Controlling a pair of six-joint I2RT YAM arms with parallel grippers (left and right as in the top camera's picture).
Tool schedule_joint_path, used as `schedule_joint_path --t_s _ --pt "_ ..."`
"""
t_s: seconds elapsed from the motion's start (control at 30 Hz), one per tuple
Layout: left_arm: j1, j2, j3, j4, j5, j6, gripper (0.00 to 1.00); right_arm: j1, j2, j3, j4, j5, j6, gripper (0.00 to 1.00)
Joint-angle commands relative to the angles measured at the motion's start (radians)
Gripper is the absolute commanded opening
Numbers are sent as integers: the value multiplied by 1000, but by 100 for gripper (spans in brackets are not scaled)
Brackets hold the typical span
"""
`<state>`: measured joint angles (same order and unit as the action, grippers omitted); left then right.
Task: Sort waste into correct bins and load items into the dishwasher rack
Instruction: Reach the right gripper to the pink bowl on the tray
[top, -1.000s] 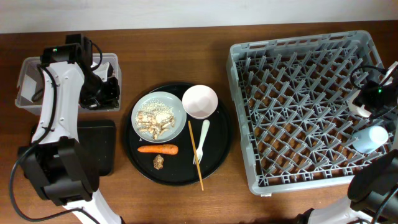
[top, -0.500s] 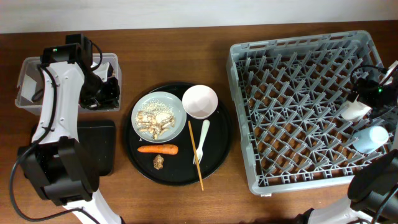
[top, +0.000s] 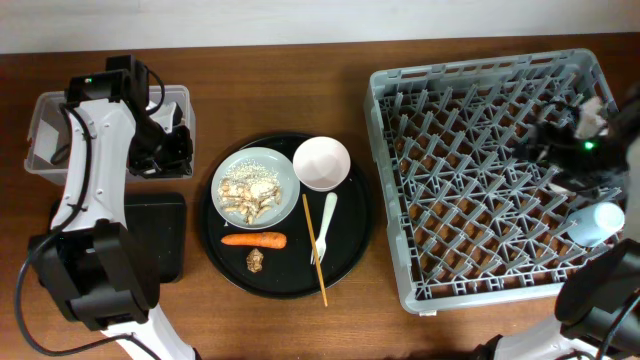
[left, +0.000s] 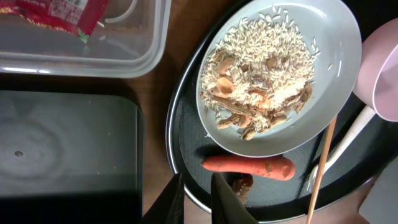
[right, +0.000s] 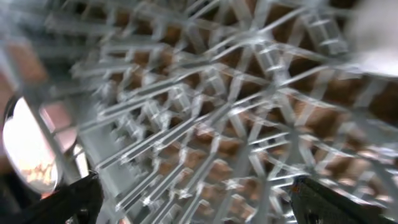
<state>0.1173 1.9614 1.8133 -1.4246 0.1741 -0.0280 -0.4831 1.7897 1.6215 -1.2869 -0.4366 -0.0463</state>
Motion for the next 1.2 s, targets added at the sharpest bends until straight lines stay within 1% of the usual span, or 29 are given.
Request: schedule_joint_path --t_s 0.0,0.07,0.13,0.2,0.23,0.3,0.37,0.43,0.57,0.7,0.8,0.87,1.07,1.17 --pt "-4 -12 13 -17 -10 -14 15 179 -92 23 -8 -50 -32 99" --pt "-4 -12 13 -28 -10 -14 15 315 -122 28 14 -35 -29 99" --pt "-4 -12 13 -31 -10 -13 15 446 -128 43 50 14 10 99" --pt "-4 -12 13 -32 -10 -14 15 572 -126 48 103 88 58 99" --pt "-4 -12 13 -32 -10 -14 15 626 -121 49 122 122 60 99" --pt "-5 -12 13 -32 -10 -14 15 770 -95 57 169 256 90 99" --pt "-7 -12 13 -32 -10 -14 15 825 -73 72 193 319 116 99" --pt "-10 -12 13 -32 -10 -14 15 858 -35 114 216 321 116 99" --pt "-19 -12 13 -32 -10 -14 15 880 58 199 261 314 114 99" --pt "-32 -12 13 -32 -10 -13 15 885 153 201 302 317 116 99" --pt "-32 -12 13 -32 -10 -14 15 885 235 201 316 317 159 99" --pt "-32 -12 13 -31 -10 -13 15 888 275 201 327 314 161 100" --pt "-32 -12 13 -31 -10 -13 15 909 347 201 356 315 161 95" --pt "-32 -12 13 -31 -11 -13 15 916 376 200 360 315 165 91"
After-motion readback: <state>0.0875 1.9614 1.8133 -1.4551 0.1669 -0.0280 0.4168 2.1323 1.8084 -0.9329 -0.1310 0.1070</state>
